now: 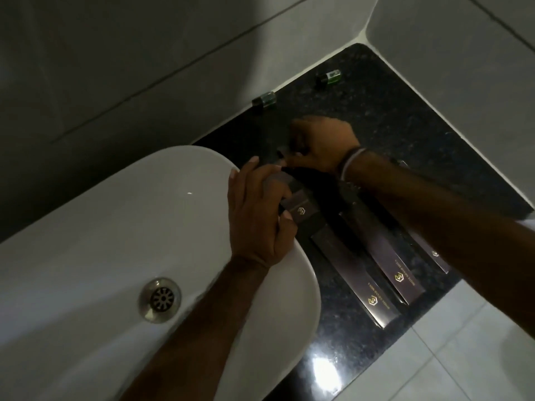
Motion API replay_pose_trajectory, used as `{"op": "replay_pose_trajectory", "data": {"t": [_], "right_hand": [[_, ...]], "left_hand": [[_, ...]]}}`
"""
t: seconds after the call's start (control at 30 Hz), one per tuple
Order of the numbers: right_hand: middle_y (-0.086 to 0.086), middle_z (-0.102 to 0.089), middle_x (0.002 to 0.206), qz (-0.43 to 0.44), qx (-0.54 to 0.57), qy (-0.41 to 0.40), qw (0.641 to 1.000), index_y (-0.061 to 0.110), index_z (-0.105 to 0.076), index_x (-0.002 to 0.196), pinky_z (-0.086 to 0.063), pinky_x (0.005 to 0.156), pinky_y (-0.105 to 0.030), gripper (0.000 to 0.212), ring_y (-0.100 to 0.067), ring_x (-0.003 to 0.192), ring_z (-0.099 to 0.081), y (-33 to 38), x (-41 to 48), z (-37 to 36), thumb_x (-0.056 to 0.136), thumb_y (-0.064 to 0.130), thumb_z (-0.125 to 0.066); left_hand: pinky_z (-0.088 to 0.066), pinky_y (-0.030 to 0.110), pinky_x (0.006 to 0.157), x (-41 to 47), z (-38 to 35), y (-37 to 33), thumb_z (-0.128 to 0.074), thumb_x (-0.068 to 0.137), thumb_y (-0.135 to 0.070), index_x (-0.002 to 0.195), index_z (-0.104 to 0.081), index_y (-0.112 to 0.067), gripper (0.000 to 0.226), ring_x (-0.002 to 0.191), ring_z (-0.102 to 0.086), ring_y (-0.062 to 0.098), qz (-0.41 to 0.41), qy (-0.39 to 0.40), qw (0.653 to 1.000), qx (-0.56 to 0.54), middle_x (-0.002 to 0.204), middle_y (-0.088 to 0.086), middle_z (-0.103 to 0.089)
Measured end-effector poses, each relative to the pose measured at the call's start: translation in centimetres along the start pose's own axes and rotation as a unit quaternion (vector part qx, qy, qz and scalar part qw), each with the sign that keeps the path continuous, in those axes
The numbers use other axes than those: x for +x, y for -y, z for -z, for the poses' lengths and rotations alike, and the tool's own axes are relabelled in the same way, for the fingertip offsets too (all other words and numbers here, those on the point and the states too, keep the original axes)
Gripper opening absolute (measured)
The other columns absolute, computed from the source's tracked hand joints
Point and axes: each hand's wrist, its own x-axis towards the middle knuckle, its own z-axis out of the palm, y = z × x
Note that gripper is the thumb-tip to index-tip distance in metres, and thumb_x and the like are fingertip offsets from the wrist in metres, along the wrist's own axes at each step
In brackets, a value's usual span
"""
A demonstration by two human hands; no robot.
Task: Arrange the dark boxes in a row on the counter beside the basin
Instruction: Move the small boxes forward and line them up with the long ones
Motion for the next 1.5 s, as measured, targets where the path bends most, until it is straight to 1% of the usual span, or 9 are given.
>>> {"op": "replay_pose_trajectory", "data": {"t": [0.17,0.4,0.7,0.9,1.03,1.2,1.3,1.43,1.5], "right_hand": [[0.002,-0.055,0.107,0.0,0.001,0.011,1.0,0.028,-0.058,0.111,-0.046,0.066,-0.031,0.061,-0.015,0.087,-0.054,-4.1,-4.8,-0.3,0.076,0.078,-0.056],[0.005,-0.053,0.105,0.018,-0.013,0.002,1.0,0.032,-0.058,0.11,-0.033,0.065,-0.026,0.055,-0.008,0.088,-0.043,-4.8,-7.7,-0.9,0.078,0.077,-0.056],[0.0,-0.06,0.104,0.016,-0.059,-0.017,0.998,0.028,-0.06,0.111,-0.032,0.062,-0.026,0.062,-0.018,0.091,-0.055,-3.9,-8.9,-1.1,0.078,0.079,-0.053],[-0.001,-0.062,0.107,0.025,-0.053,-0.02,0.998,0.028,-0.061,0.117,-0.034,0.064,-0.026,0.069,-0.02,0.092,-0.057,-3.6,-9.3,-1.3,0.077,0.082,-0.047],[-0.002,-0.061,0.099,0.029,-0.052,-0.054,0.997,0.024,-0.06,0.116,-0.044,0.06,-0.028,0.073,-0.021,0.086,-0.058,-3.6,-9.4,-0.9,0.078,0.084,-0.043],[-0.006,-0.062,0.093,-0.005,-0.065,-0.111,0.992,0.018,-0.063,0.113,-0.043,0.063,-0.029,0.078,-0.026,0.082,-0.061,-3.8,-8.9,0.3,0.079,0.085,-0.04],[-0.004,-0.062,0.096,-0.007,-0.058,-0.063,0.996,0.02,-0.06,0.121,-0.042,0.064,-0.028,0.081,-0.021,0.081,-0.06,-3.1,-8.3,0.4,0.078,0.086,-0.037],[0.01,-0.05,0.075,-0.062,-0.059,0.003,0.996,0.027,-0.057,0.12,-0.037,0.058,-0.024,0.078,-0.007,0.06,-0.047,-1.9,-7.5,-0.6,0.074,0.088,-0.042],[0.006,-0.057,0.082,-0.064,-0.057,0.012,0.996,0.028,-0.057,0.122,-0.039,0.059,-0.025,0.071,-0.01,0.066,-0.052,-2.0,-7.3,-0.8,0.077,0.083,-0.048]], "left_hand": [[-0.024,0.058,0.119,-0.1,0.0,0.2,-0.041,0.082,-0.034,0.091,-0.06,-0.01,0.032,0.142,-0.037,0.033,0.003,0.002,1.0,0.005,0.129,0.016,-0.061],[-0.028,0.064,0.114,-0.1,-0.3,0.5,-0.042,0.079,-0.034,0.09,-0.06,-0.011,0.031,0.141,-0.038,0.034,0.0,-0.004,1.0,0.001,0.128,0.014,-0.061],[-0.004,0.034,0.126,-0.1,-0.1,0.5,-0.042,0.077,-0.034,0.09,-0.06,-0.011,0.032,0.143,-0.036,0.032,0.015,0.008,1.0,0.001,0.129,0.013,-0.06],[-0.005,0.037,0.126,-0.1,0.0,0.4,-0.042,0.077,-0.033,0.09,-0.059,-0.011,0.031,0.143,-0.036,0.032,0.013,0.01,1.0,-0.002,0.13,0.014,-0.06],[-0.026,0.062,0.117,-0.1,-0.2,0.4,-0.04,0.081,-0.034,0.088,-0.058,-0.011,0.03,0.141,-0.039,0.034,0.002,0.005,1.0,-0.001,0.127,0.015,-0.061],[-0.032,0.067,0.108,-0.1,-0.3,0.7,-0.041,0.082,-0.033,0.09,-0.056,-0.014,0.026,0.14,-0.04,0.036,-0.009,0.0,1.0,0.002,0.127,0.015,-0.061],[-0.033,0.068,0.107,-0.1,-0.3,0.5,-0.041,0.082,-0.033,0.089,-0.057,-0.013,0.027,0.14,-0.039,0.035,-0.01,-0.004,1.0,-0.001,0.127,0.016,-0.062],[-0.036,0.069,0.104,-0.1,-0.2,0.4,-0.041,0.081,-0.033,0.088,-0.06,-0.009,0.031,0.139,-0.039,0.035,-0.009,-0.008,1.0,-0.007,0.127,0.017,-0.063],[-0.036,0.069,0.103,-0.1,-0.2,0.4,-0.042,0.081,-0.033,0.088,-0.06,-0.008,0.031,0.139,-0.039,0.035,-0.011,-0.006,1.0,-0.011,0.126,0.018,-0.063]]}}
